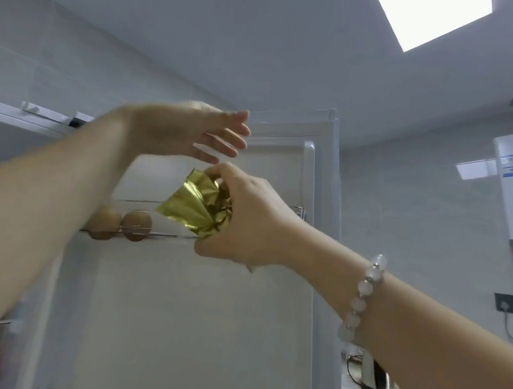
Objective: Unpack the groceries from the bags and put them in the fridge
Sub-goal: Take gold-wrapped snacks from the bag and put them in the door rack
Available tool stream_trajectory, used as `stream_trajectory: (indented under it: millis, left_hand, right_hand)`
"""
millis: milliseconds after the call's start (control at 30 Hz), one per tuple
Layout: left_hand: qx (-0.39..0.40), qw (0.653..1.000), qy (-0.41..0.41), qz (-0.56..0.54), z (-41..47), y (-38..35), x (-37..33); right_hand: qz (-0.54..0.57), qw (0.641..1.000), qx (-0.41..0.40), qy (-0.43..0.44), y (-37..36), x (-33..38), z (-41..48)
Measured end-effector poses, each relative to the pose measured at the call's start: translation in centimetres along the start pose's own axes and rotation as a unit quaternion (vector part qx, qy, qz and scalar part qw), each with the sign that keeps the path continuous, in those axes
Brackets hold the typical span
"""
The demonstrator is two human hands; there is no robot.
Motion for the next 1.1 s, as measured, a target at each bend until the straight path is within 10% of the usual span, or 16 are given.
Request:
stream_trajectory:
  millis: [233,800,1100]
  left_hand:
    - [-0.063,0.986,0.140,0.072,-4.8,5.3,0.8]
    - [-0.224,0.954,0.199,-0.007,-3.4,2.9,5.5]
    - [-0.100,0.932,0.327,0.122,-2.8,-0.2,9.8]
  right_hand:
    - [-0.072,0.994,-0.080,-0.001,4.9,1.8,6.1]
    - [-0.199,0.978,0.029,-0.053,1.4,-4.0,7.6]
    - [-0.123,0.978,0.115,-0.125,-1.6,-7.5,5.5]
Point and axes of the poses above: each hand's wrist, its own z-axis towards the middle knuckle, its own y-axis out of the back of the hand, x = y × z, the point moved 9 cm from there along z, towards the middle knuckle, and after that the axes turned 1 degree about -y, right-handed, at the moved point
